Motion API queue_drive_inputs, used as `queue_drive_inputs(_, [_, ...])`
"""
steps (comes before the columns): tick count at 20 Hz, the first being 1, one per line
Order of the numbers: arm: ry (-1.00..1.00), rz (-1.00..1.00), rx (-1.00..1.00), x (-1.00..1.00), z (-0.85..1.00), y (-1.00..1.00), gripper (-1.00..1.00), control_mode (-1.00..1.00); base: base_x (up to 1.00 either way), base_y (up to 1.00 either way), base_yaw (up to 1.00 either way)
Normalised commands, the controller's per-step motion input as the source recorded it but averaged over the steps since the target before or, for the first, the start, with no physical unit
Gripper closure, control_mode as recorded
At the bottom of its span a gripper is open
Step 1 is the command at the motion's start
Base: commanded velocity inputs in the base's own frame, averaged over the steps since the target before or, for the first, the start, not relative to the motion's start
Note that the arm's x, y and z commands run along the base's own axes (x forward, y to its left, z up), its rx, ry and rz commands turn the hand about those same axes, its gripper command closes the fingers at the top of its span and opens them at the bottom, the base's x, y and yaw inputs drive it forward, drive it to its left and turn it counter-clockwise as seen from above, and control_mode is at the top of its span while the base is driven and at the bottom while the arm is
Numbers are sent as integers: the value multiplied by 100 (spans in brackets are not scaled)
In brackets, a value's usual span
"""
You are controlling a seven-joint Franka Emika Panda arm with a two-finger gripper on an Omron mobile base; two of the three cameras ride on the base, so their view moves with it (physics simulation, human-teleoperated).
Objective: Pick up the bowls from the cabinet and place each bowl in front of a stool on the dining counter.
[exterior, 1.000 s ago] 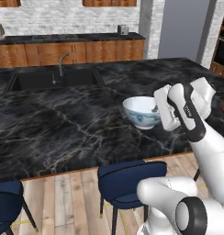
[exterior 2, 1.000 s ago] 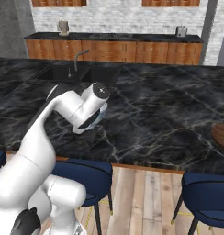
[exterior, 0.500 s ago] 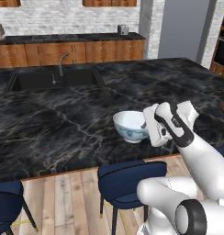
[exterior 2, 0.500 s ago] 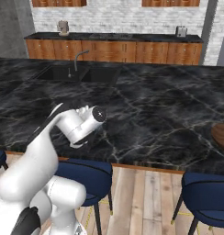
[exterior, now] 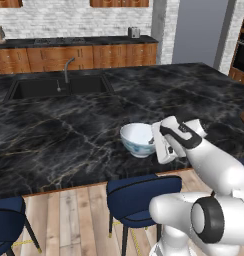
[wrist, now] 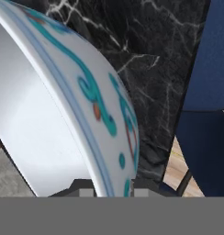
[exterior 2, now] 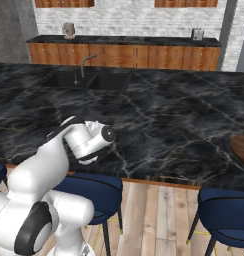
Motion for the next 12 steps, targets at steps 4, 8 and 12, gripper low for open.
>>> queue_drive_inputs(4, [0, 0, 0, 30, -42, 0, 100, -100, 0, 0, 0])
queue_drive_inputs(8, [0, 0, 0, 53, -14, 0, 100, -100, 0, 0, 0])
queue_drive_inputs(12, [0, 0, 0, 59, -12, 3, 100, -100, 0, 0, 0])
